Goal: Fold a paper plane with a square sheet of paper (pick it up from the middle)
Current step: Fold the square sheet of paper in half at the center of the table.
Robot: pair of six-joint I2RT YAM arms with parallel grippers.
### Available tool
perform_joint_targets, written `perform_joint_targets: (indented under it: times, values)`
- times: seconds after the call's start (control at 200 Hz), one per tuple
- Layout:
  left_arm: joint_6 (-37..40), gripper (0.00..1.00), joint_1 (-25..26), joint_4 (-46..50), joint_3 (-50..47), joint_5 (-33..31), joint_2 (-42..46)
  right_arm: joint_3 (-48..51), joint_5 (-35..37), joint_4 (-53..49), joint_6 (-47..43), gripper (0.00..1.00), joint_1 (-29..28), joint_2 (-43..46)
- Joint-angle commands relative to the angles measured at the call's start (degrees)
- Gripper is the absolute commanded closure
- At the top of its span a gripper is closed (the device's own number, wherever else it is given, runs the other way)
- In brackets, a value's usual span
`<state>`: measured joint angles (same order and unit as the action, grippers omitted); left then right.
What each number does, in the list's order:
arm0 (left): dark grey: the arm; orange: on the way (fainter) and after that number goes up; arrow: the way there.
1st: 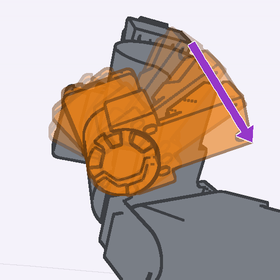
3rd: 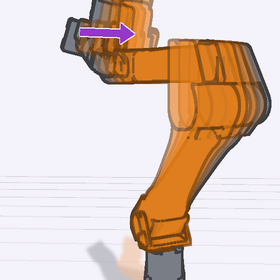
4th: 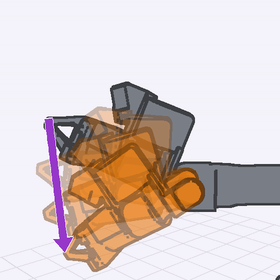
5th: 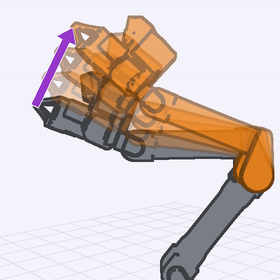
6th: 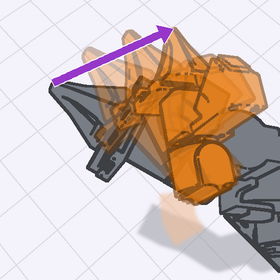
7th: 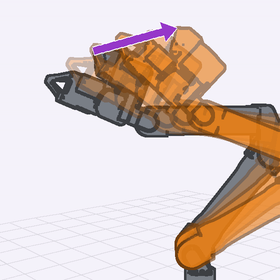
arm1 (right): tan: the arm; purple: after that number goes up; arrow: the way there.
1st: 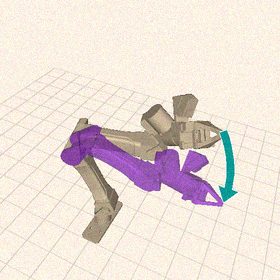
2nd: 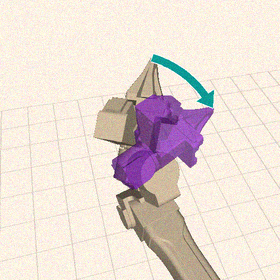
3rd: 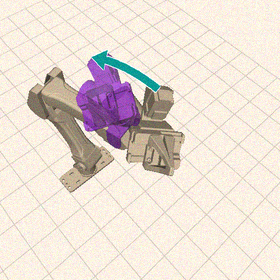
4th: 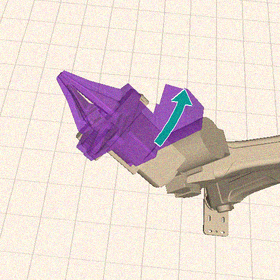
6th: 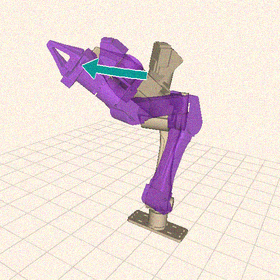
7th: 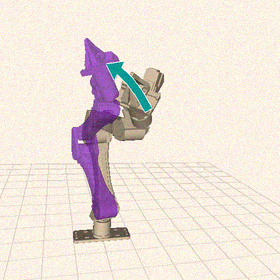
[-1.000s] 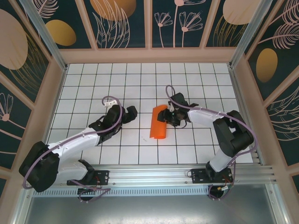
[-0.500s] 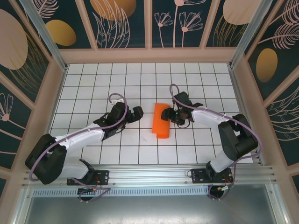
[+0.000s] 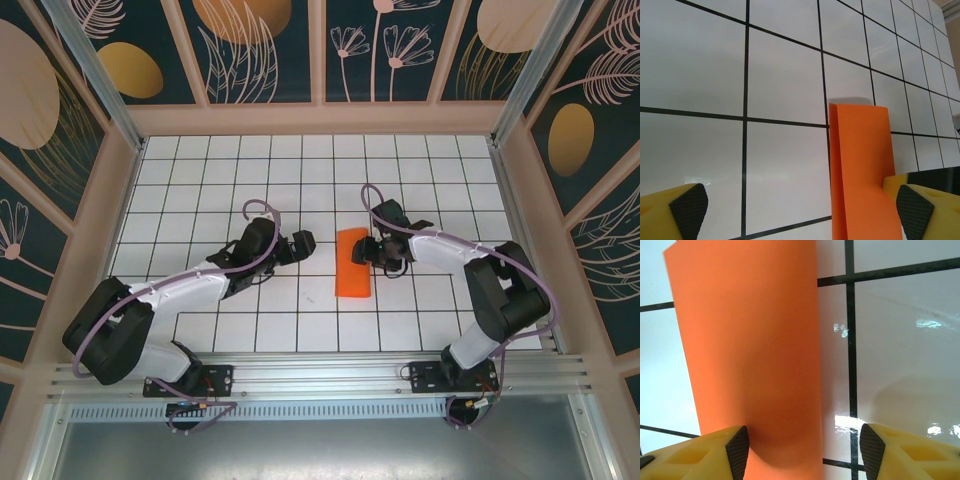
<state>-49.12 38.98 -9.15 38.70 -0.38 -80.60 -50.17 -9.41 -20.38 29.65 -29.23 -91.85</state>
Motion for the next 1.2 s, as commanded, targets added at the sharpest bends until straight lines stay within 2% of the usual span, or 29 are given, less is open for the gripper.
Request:
perform_joint_targets:
  times: [0.0, 0.17, 0.38, 1.196]
  values:
    - [0.1, 0.01, -0.33, -2.25, 1.73, 1.72, -0.64, -0.26, 0.61, -0.4, -0.53, 0.38, 0.38, -0.88]
    - [0.17, 0.01, -0.36, -2.21, 1.82, 2.06, -1.1, -0.65, 2.02, -1.16, 1.11, 0.38, 0.4, -1.94]
    - [0.03, 0.02, -0.31, -2.3, 1.99, 2.49, -1.71, -0.22, -1.51, 1.68, 2.94, 0.38, 0.41, -1.82]
    - [-0.05, 0.01, -0.31, -2.87, 2.64, 4.34, -3.51, -1.97, -0.64, 1.33, 3.31, 0.38, 0.35, -3.78]
